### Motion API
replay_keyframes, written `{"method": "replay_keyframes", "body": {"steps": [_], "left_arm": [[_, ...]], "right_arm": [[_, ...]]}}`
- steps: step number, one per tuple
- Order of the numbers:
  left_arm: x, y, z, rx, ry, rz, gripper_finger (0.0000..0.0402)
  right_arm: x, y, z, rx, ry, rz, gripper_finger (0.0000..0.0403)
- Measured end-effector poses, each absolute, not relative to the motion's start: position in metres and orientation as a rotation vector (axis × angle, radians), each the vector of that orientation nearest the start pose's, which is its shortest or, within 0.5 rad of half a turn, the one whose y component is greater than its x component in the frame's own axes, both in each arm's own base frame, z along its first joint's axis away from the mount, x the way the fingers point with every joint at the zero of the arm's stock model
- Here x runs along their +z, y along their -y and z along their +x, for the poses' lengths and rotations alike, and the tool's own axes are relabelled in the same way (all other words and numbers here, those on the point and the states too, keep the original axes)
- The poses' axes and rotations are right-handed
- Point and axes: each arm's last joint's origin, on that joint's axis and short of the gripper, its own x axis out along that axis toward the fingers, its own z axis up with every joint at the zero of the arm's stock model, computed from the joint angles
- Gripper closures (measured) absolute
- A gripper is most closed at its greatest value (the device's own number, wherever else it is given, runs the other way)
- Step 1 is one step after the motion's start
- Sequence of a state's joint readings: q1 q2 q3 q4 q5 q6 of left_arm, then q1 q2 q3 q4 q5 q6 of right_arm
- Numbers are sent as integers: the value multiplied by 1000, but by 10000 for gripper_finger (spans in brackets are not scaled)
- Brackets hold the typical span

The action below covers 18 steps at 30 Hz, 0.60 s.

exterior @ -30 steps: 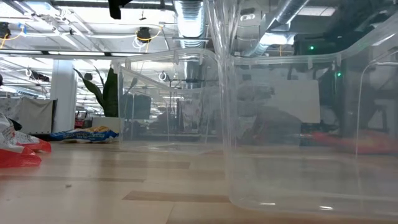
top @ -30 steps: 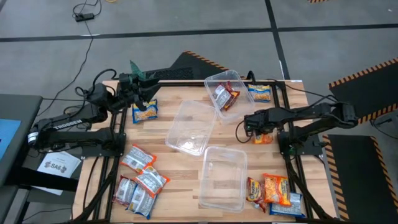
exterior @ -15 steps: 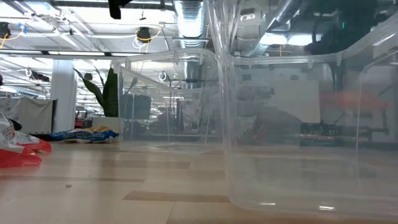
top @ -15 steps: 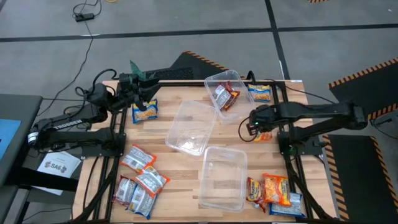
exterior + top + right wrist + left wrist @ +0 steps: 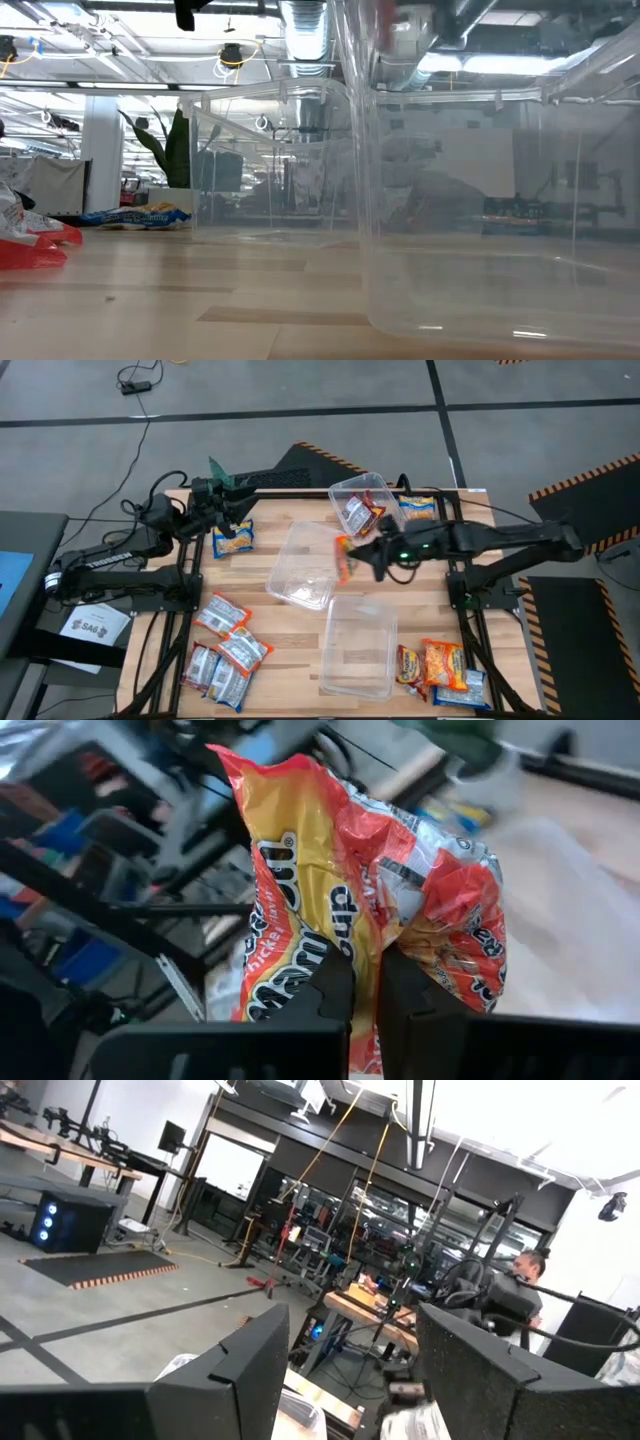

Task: Sort Maruchan noodles
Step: Put the orange noodle pack into the middle transparent bin

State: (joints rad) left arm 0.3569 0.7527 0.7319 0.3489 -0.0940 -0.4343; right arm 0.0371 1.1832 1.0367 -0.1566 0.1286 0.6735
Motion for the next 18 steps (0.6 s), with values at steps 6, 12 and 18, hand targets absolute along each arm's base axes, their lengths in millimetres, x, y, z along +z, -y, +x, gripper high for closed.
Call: {"method": "replay_keyframes", "body": {"steps": [6,12,18], "left_arm": [[370,-60,154,367,420,-380,198],[370,-60,154,366,421,-385,198],[370,-60,154,366,422,-387,198]], "right_arm": [[318,-2,317,-140,-152,624,350],[293,9,340,-138,-178,758,304],[293,13,340,-118,-187,760,219]]}}
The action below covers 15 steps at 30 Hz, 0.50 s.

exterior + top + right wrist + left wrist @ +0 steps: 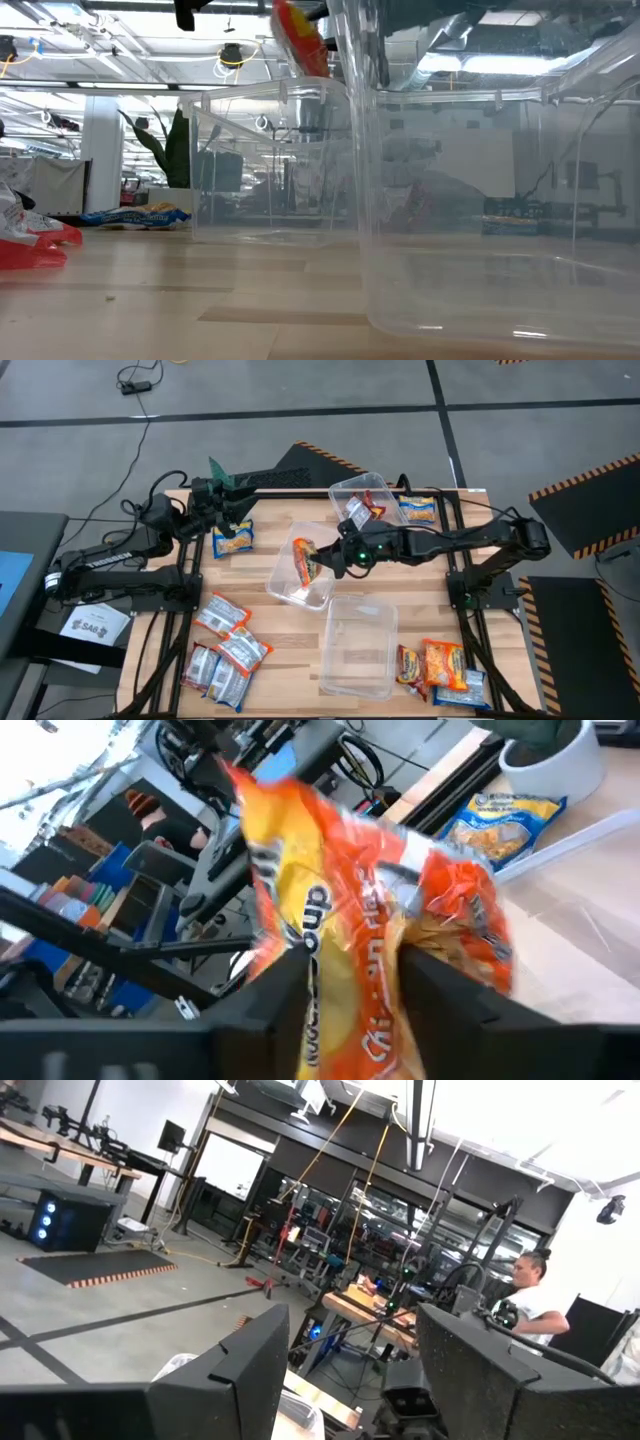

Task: Sort Maruchan noodles
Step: Put the orange noodle pack into the middle transparent bin, then put the blue noodle pack into the bottom transparent bin

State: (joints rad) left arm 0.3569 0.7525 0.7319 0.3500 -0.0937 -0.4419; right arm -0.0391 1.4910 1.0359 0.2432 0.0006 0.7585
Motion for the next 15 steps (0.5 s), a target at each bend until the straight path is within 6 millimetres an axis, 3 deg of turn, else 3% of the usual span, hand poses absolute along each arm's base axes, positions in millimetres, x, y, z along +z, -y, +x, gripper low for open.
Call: {"method": "replay_keyframes", "body": {"steps": [7,12,15], "left_arm": [[370,-60,154,366,422,-387,198],[369,-60,154,368,401,-416,198],[365,-62,154,418,232,-483,198]], "right_arm": [[313,27,326,-130,-116,705,113],[336,41,297,-157,-107,652,88],[344,48,275,-209,-157,616,86]]}}
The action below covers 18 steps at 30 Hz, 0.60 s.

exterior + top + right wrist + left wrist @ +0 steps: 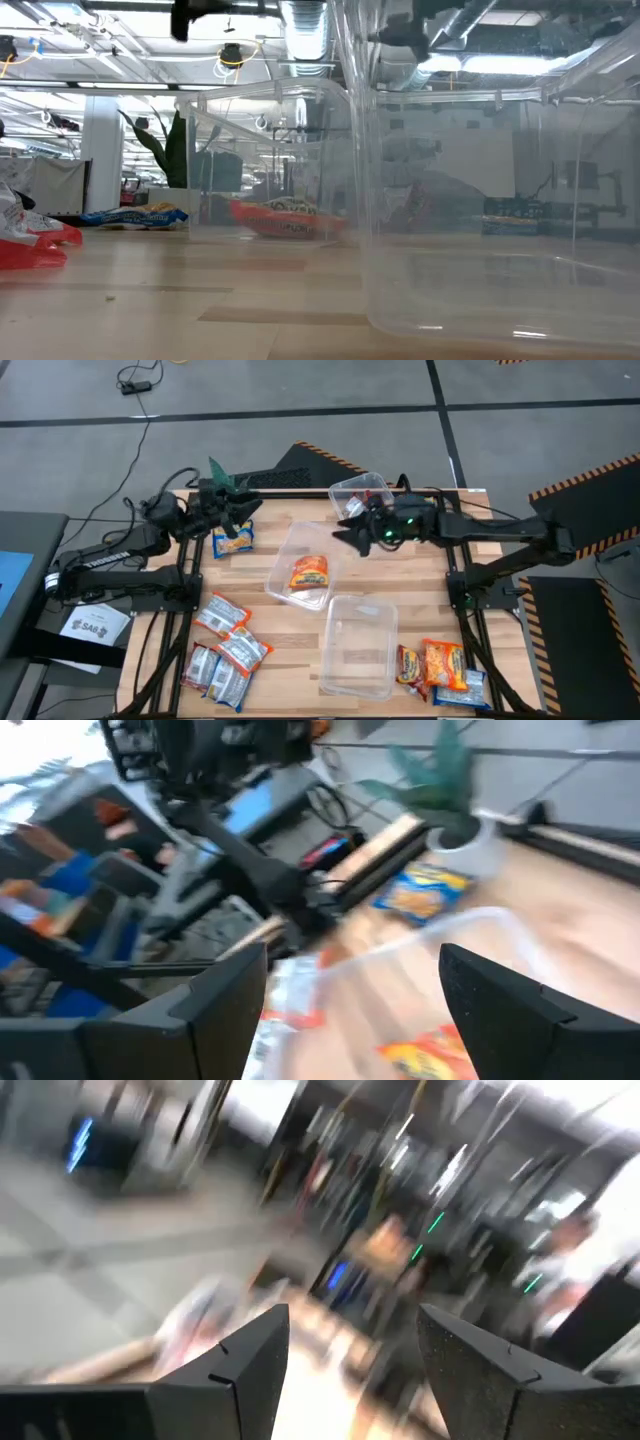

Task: Sort Maruchan noodles
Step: Put the blue noodle pack into the bottom transparent bin

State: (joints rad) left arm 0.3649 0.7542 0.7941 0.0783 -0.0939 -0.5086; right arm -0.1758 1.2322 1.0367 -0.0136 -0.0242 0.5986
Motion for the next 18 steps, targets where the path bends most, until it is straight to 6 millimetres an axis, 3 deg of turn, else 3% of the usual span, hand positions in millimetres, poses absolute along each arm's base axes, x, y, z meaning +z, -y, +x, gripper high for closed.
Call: {"method": "replay_keyframes", "body": {"steps": [4,10,18], "left_arm": [[349,-65,153,578,-157,-603,198],[280,-71,150,899,-765,-736,198],[210,-91,160,1019,-898,-778,198]], "right_arm": [[350,56,248,-277,-212,601,86],[354,65,228,-346,-231,605,86],[354,68,229,-356,-230,606,85]]}}
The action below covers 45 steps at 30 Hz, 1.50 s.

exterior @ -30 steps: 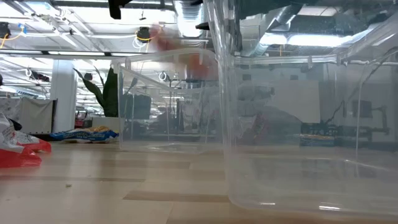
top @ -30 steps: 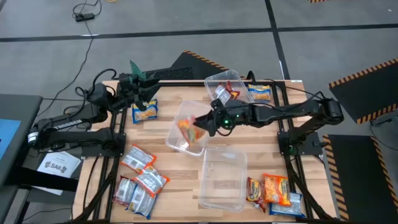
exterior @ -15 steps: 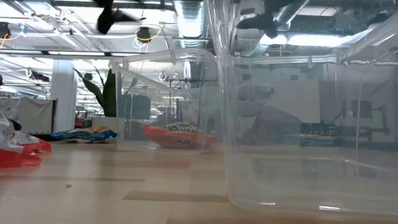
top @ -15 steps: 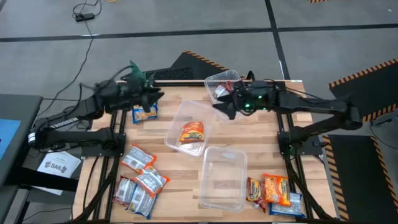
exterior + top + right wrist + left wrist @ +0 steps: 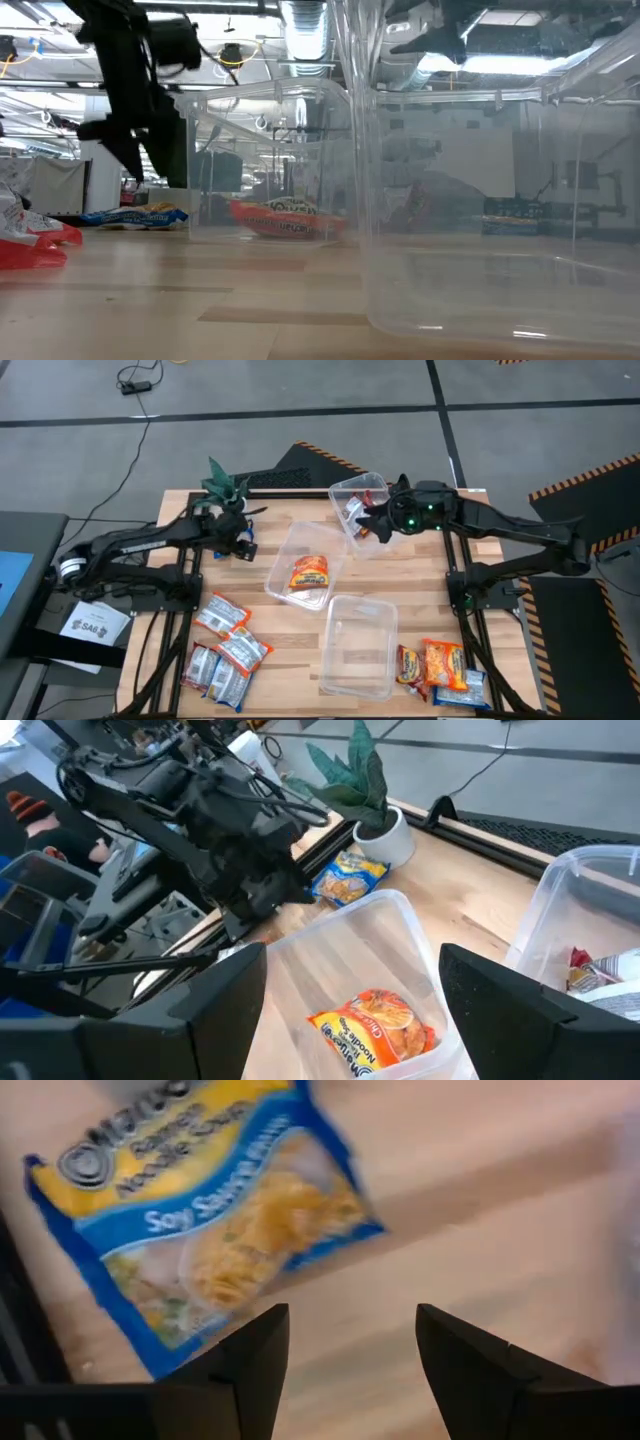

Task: Sort Maruchan noodles
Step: Put the blue noodle pack into the bottom transparent bin

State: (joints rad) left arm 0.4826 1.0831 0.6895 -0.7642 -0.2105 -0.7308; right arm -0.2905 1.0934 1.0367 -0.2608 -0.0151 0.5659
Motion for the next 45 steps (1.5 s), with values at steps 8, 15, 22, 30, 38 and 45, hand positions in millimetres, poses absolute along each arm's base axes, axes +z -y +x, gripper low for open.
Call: {"method": "replay_keyframes", "body": {"steps": [8,15,22,30,38,45], "left_arm": [[193,-111,173,1118,-931,-606,198],[168,-122,183,1112,-1032,-617,198],[149,-130,191,1119,-1107,-592,214],[155,-127,188,1065,-1107,-573,392],[190,-112,176,979,-964,-642,401],[230,-87,155,906,-755,-686,401]], "right_arm": [[347,67,235,-354,-265,610,85],[345,68,237,-360,-281,613,85],[345,68,236,-359,-285,615,85],[344,68,236,-361,-286,621,85],[344,68,236,-360,-286,620,85],[344,68,236,-361,-286,621,85]]}}
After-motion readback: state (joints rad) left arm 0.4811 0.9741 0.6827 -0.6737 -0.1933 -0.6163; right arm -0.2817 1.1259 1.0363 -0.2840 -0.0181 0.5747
